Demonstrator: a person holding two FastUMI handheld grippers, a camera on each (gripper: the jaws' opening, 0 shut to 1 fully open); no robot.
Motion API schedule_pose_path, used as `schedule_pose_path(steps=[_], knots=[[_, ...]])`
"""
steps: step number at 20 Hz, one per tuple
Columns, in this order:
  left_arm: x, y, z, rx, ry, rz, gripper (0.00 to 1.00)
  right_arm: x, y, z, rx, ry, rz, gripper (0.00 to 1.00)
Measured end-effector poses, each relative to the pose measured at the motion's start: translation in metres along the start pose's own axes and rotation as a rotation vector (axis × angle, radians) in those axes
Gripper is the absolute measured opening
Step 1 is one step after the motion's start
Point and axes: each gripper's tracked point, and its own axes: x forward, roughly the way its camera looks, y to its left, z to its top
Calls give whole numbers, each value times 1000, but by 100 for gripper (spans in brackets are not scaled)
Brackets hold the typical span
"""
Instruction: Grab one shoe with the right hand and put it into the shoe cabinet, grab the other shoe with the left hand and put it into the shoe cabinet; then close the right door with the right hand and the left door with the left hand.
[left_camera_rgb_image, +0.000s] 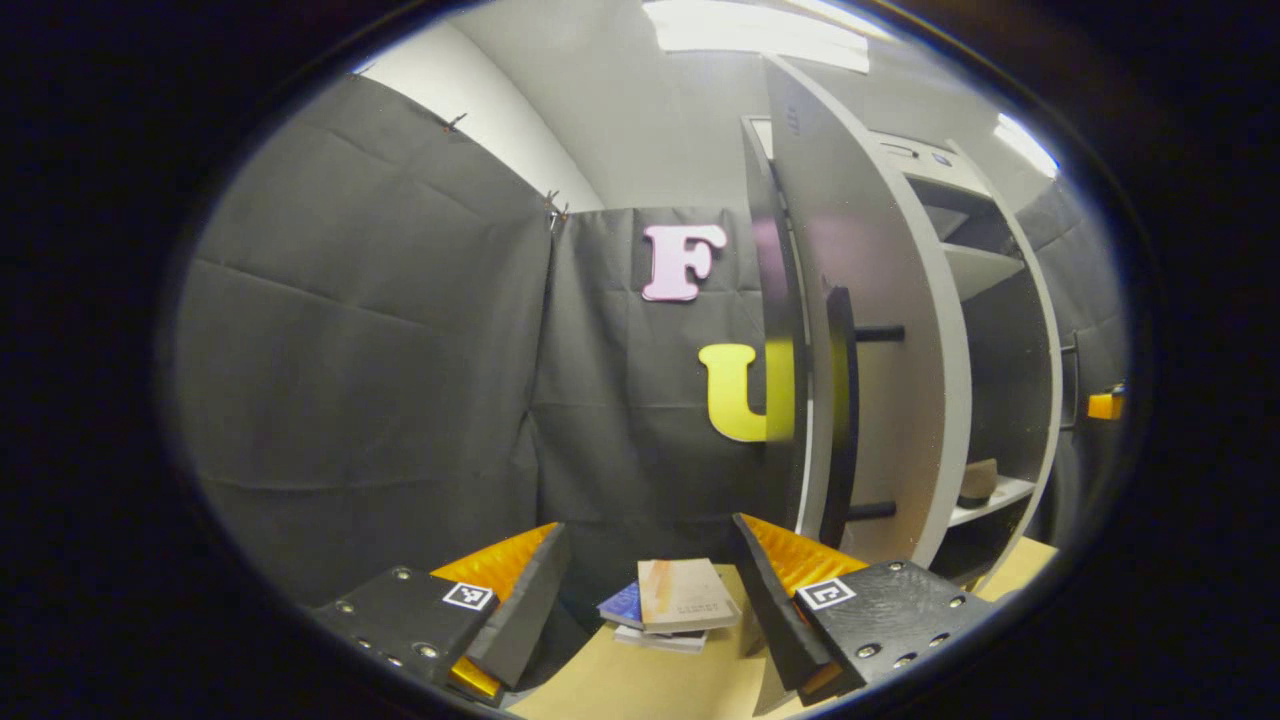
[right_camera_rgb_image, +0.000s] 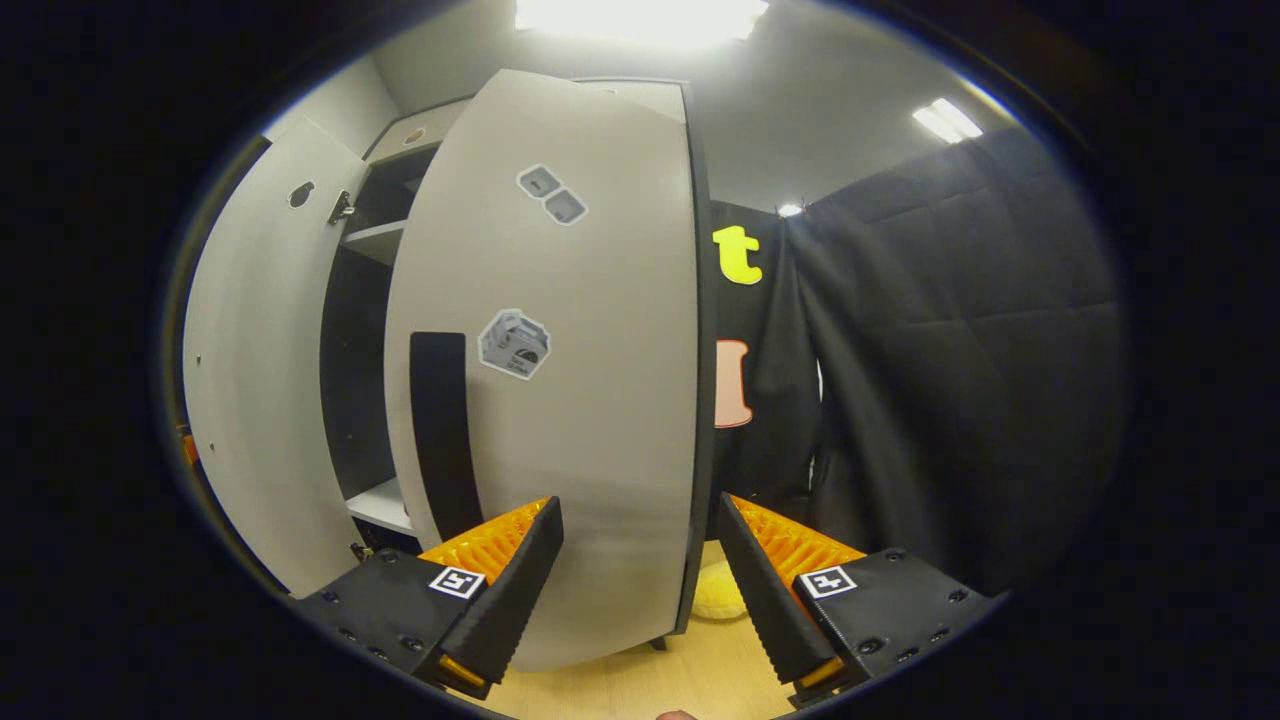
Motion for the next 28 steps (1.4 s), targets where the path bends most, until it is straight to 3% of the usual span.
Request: schedule_pose_path(steps=[1, 2, 3, 5, 28], knots=[[3, -4, 5, 7, -9, -4, 98, -2, -7, -3, -1, 5, -11, 98], [6, -8, 9, 15, -17, -8, 93, -3, -15, -5, 2, 7, -21, 98], [9, -10, 11, 29, -21, 1, 98, -4, -21, -7, 7, 10, -27, 98], [8, -12, 16, 69, -26, 6, 98, -6, -31, -12, 13, 20, -33, 98], [-14, -120, 18, 50, -5, -93, 98, -20, -78, -31, 2, 68, 7, 98]])
